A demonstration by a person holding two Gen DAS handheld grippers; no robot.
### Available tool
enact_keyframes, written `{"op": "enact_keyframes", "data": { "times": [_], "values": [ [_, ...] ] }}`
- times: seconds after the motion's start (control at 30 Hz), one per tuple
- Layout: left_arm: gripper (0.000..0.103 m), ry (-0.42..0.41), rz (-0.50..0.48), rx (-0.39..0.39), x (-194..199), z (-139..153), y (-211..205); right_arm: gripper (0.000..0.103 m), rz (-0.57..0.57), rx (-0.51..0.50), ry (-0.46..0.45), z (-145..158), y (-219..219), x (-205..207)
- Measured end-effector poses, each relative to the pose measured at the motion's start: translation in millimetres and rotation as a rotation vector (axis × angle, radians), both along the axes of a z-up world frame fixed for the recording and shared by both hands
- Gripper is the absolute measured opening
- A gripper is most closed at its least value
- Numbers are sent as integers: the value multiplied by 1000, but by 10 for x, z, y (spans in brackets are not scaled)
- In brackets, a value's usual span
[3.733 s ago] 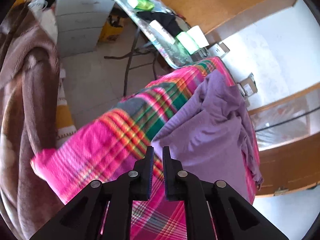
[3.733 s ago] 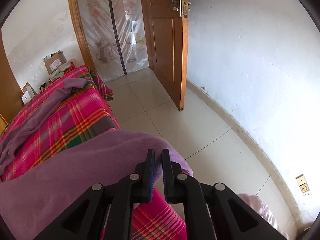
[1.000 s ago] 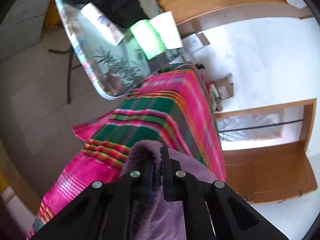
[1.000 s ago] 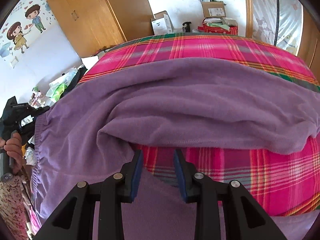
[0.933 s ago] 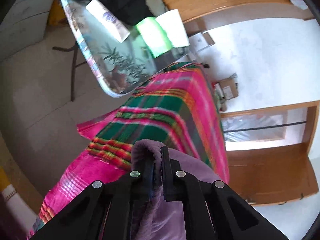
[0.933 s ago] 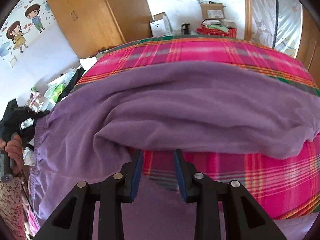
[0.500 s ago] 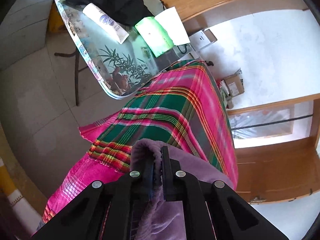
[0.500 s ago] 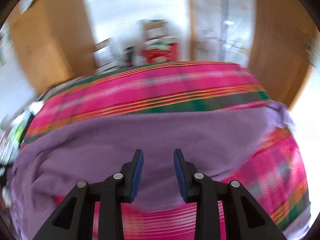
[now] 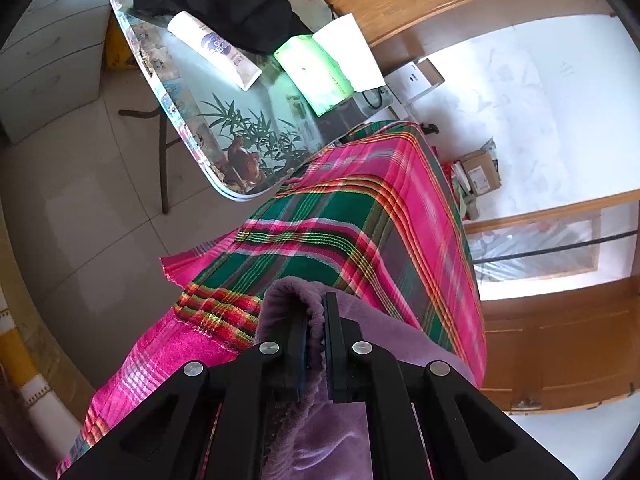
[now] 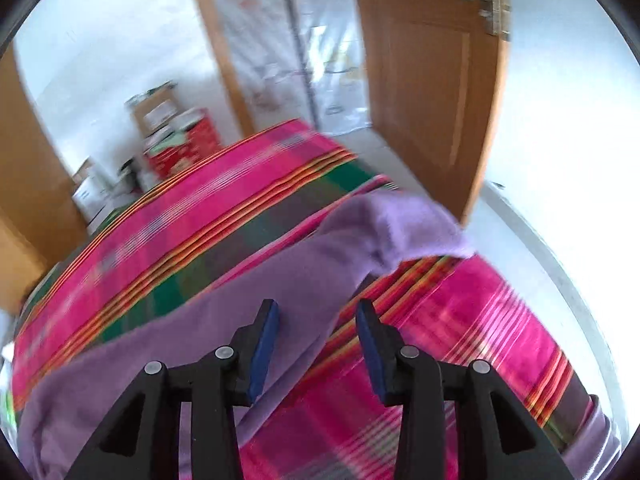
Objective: Fold clothes
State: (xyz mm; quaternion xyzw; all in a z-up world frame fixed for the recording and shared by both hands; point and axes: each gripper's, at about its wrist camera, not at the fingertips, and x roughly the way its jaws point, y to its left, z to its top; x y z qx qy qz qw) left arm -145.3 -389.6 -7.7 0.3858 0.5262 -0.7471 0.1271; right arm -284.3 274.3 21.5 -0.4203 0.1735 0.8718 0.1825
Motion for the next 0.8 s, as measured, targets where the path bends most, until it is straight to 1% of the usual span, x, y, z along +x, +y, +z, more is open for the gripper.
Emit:
{"op": "enact_keyframes", "data": {
  "times": [0.07,0.13,0.23,0.3,0.33,0.37,0.47,0.63,0.7,0.8],
  "values": [
    [7,-4,0,-3,-11,3,1,43,-10,-21,-21,-53,60,-90],
    [7,-7,4,-6,-20,9,7,44,-5,-21,-45,-93,59,-159],
    [7,-14,11,-20,-26,22,31,44,12,18,-45,-99,-21,-183],
    [7,-18,10,-30,-30,31,45,33,18,20,-27,-109,-68,-174],
    [7,-19,9,-34,-32,35,51,22,24,15,-20,-107,-83,-172],
    [7,-20,8,-39,-34,39,55,13,31,8,-15,-102,-93,-171],
    [7,-26,4,-58,-40,56,78,11,36,29,2,-28,-131,-156],
    [6,-24,-2,-65,-78,65,112,10,-15,92,95,238,-45,-63],
    [6,-21,-14,-68,-115,70,144,10,-27,138,114,350,5,-58],
    [6,-19,-30,-78,-180,79,189,10,-34,164,122,453,90,-105]
  ]
}}
